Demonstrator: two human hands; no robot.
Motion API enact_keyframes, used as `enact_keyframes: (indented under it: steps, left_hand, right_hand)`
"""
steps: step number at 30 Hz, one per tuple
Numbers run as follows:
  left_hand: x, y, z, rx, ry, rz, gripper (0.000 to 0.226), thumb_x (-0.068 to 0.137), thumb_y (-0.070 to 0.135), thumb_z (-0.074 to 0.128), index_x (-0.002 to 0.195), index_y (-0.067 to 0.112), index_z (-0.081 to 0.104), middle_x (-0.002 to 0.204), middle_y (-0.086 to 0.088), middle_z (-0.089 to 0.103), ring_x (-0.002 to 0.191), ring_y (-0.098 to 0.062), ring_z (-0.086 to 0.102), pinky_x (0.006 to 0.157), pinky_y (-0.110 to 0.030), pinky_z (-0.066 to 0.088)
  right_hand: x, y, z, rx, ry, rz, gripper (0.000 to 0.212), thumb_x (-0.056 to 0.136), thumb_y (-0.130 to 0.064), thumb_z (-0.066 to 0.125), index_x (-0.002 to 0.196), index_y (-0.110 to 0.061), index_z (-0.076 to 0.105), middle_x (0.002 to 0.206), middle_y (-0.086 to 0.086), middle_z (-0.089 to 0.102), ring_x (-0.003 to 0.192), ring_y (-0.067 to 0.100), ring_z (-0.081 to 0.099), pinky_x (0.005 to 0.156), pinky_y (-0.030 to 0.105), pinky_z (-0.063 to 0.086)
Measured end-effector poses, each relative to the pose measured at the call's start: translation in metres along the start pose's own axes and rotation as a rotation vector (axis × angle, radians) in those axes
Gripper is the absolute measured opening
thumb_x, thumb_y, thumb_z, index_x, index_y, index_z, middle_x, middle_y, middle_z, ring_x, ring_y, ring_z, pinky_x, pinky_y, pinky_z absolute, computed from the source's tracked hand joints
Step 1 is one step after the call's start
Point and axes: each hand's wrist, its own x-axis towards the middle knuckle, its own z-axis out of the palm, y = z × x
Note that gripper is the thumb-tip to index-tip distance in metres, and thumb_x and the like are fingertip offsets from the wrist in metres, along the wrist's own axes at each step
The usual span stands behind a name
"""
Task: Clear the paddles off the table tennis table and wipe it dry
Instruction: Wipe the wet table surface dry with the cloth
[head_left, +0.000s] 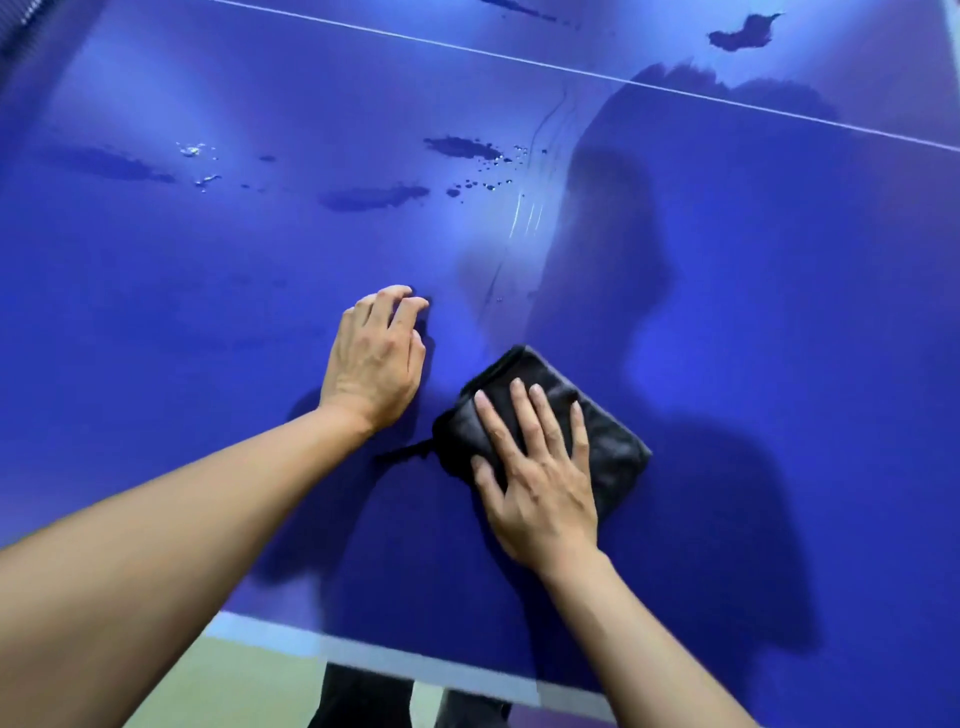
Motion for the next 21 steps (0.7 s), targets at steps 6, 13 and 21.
enact_keyframes:
  steps: [6, 13, 21]
  left_hand:
    - [0.097, -0.053, 0.009, 0.097, -0.053, 0.273, 0.041, 0.099, 0.016, 0.04, 0.133, 0.001, 0.057, 0.14, -0.022, 0.054, 0.125, -0.042, 0.052, 0.109, -0.048, 0.04]
    - [0.108, -0.065, 0.015, -0.021, -0.107, 0.332, 0.043, 0.097, 0.014, 0.044, 0.136, 0.004, 0.058, 0.146, -0.016, 0.051, 0.135, -0.038, 0.048, 0.115, -0.046, 0.036]
    - [0.107, -0.067, 0.018, -0.063, -0.095, 0.347, 0.042, 0.096, 0.011, 0.046, 0.136, 0.004, 0.059, 0.146, -0.016, 0.052, 0.134, -0.037, 0.049, 0.113, -0.047, 0.039]
  right_hand:
    - [0.174, 0.041, -0.007, -0.035, 0.077, 0.245, 0.063, 0.099, -0.057, 0.033, 0.16, -0.042, 0.021, 0.169, -0.001, 0.019, 0.157, 0.015, 0.01, 0.125, 0.055, 0.003]
    - [0.365, 0.113, -0.027, -0.046, 0.089, 0.435, 0.063, 0.099, -0.057, 0.027, 0.16, -0.043, 0.019, 0.17, 0.0, 0.015, 0.157, 0.017, 0.008, 0.125, 0.053, -0.001]
    - [0.49, 0.149, -0.047, -0.043, 0.041, 0.495, 0.065, 0.1, -0.059, 0.021, 0.161, -0.04, 0.014, 0.171, 0.002, 0.008, 0.158, 0.018, 0.002, 0.125, 0.053, -0.004]
